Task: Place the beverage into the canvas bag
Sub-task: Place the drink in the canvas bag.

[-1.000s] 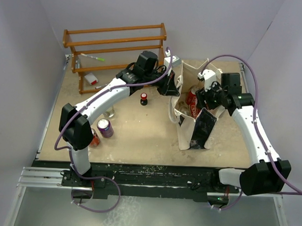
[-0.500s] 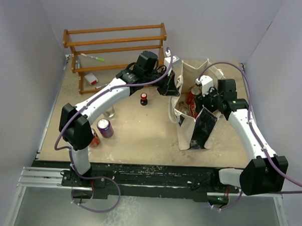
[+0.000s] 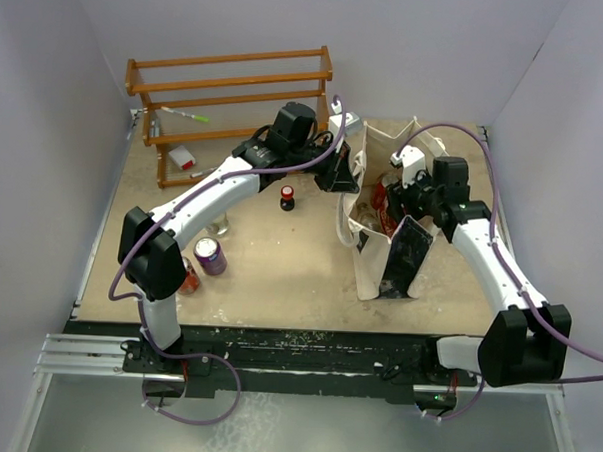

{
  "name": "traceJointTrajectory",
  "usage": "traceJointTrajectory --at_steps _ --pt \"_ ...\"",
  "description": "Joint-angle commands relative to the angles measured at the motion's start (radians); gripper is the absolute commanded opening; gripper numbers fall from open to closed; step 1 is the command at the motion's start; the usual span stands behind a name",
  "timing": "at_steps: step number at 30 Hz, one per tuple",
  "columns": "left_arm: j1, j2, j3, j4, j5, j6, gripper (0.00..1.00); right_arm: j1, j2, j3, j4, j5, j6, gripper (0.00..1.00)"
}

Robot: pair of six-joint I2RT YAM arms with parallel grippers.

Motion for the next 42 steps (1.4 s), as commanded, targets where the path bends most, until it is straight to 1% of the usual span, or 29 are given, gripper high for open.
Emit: traceJointTrajectory --at_steps 1,8,15,17,20,24,31,36,39,42 --pt "-0.012 -0.02 -0.007 0.011 0.014 0.019 0.0 -0.003 0.021 -0.006 0.075 0.036 0.028 0.0" --pt "-0.013 -0.021 -0.008 0.01 0.015 0.024 0.0 -0.003 -0.033 0.001 0.085 0.063 0.085 0.0" --pt "-0.012 -0.02 -0.005 0.01 0.014 0.023 0.0 -0.003 -0.065 0.041 0.084 0.087 0.093 0.0" --pt "-0.013 -0.02 -0.004 0.01 0.015 0.023 0.0 -0.003 -0.062 0.049 0.058 0.07 0.078 0.0" --pt "-0.013 -0.019 -0.001 0.008 0.014 0.024 0.0 -0.003 -0.057 0.059 0.014 0.038 0.013 0.0" --pt "-0.013 -0.017 0.009 0.004 0.016 0.023 0.0 -0.003 -0.062 0.072 -0.077 -0.069 -0.048 0.0" --pt "-0.012 -0.021 0.009 0.002 0.017 0.026 0.0 -0.003 -0.098 0.1 -0.182 -0.156 -0.127 0.0" --pt "-0.012 -0.022 0.008 0.002 0.016 0.026 0.0 -0.003 -0.062 0.096 -0.189 -0.135 -0.149 0.0" --pt "-0.013 -0.023 0.008 0.002 0.015 0.025 0.0 -0.003 -0.033 0.08 -0.154 -0.11 -0.129 0.0" --pt "-0.012 -0.023 0.008 0.002 0.016 0.026 0.0 -0.002 0.002 0.061 -0.103 -0.046 -0.095 0.0"
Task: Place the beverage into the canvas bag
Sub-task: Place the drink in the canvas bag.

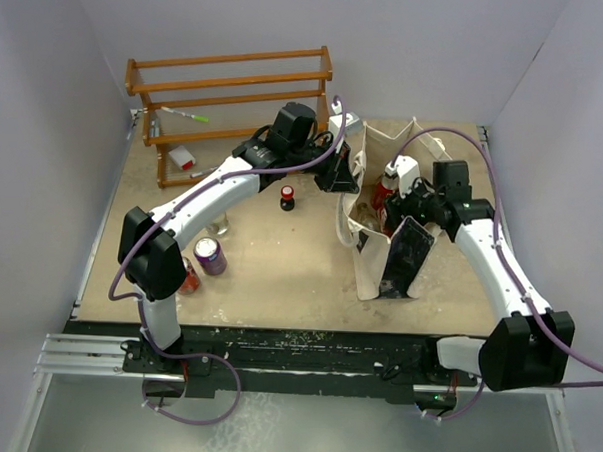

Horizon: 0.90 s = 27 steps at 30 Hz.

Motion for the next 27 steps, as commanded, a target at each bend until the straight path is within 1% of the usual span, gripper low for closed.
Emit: traceJointTrajectory --at_steps 1,5,9,11,19,27 --pt "-0.012 -0.023 0.01 0.004 0.016 0.016 0.0 -0.003 0.039 0.022 0.104 0.086 0.029 0.0" --pt "-0.013 -0.023 0.008 0.003 0.017 0.016 0.0 -0.003 0.063 0.001 0.178 0.113 0.071 0.0" --pt "-0.013 -0.025 0.007 0.004 0.016 0.018 0.0 -0.002 0.069 0.002 0.204 0.137 0.104 0.0" --pt "-0.013 -0.026 0.005 0.004 0.014 0.018 0.0 -0.003 0.05 -0.003 0.218 0.146 0.123 0.0" --pt "-0.012 -0.025 0.004 0.004 0.014 0.02 0.0 -0.003 -0.022 -0.023 0.37 0.226 0.197 0.0" --pt "-0.012 -0.028 0.004 0.002 0.013 0.024 0.0 -0.003 -0.069 -0.043 0.454 0.279 0.229 0.0"
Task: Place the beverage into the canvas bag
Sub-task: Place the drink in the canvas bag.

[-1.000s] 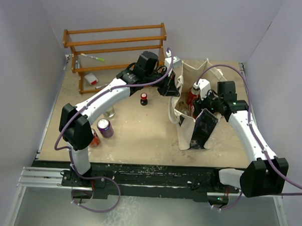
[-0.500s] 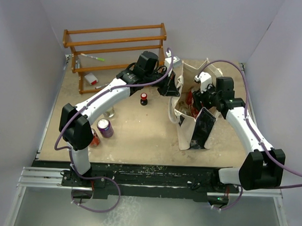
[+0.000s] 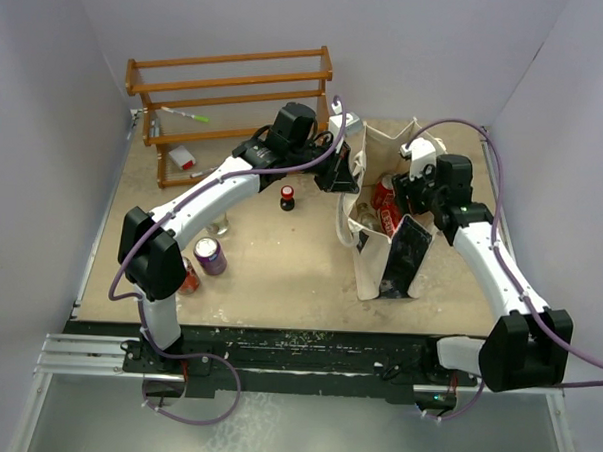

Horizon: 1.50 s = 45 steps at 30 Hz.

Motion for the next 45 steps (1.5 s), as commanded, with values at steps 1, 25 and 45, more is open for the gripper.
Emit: traceJointTrajectory --at_steps 1,25,45 --pt "-0.012 -0.028 0.004 0.002 0.013 0.024 0.0 -0.004 -0.086 -0.004 0.175 0.041 0.027 0.0" --pt "-0.015 -0.033 -0.002 0.008 0.02 0.02 0.0 -0.003 0.041 -0.055 0.077 -0.038 -0.095 0.21" --pt "-0.014 -0.045 -0.009 0.014 0.017 0.027 0.0 -0.003 0.026 -0.055 0.086 -0.038 -0.09 0.38"
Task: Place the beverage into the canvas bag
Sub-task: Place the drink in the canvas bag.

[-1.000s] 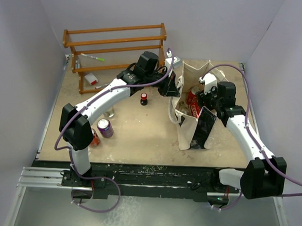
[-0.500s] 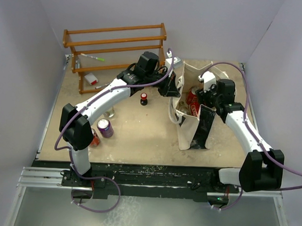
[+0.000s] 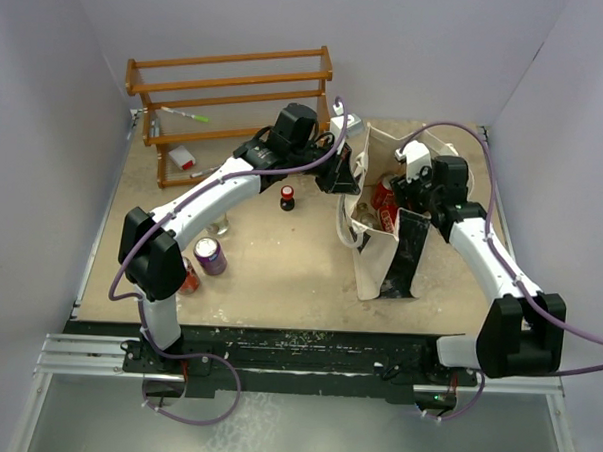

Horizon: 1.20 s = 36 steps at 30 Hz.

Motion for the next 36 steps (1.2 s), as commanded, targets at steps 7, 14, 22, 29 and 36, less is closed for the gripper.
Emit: traceJointTrajectory --at_steps 7,14,22,29,36 --pt "-0.009 -0.043 -0.005 0.015 0.018 0.025 0.0 0.004 -0.086 -0.03 -0.043 -0.066 0.005 0.46" --pt "-0.009 -0.045 -0.006 0.015 0.019 0.025 0.0 0.004 -0.084 -0.022 -0.044 -0.069 0.014 0.49" --pt "-0.009 -0.054 -0.015 0.015 0.018 0.026 0.0 0.005 -0.085 -0.012 -0.044 -0.07 0.024 0.54" --pt "-0.009 -0.062 -0.023 0.018 0.016 0.03 0.0 0.006 -0.093 -0.015 -0.068 -0.072 0.029 0.59" --pt "-0.008 -0.065 -0.024 0.018 0.016 0.031 0.0 0.007 -0.099 -0.022 -0.069 -0.076 0.035 0.66"
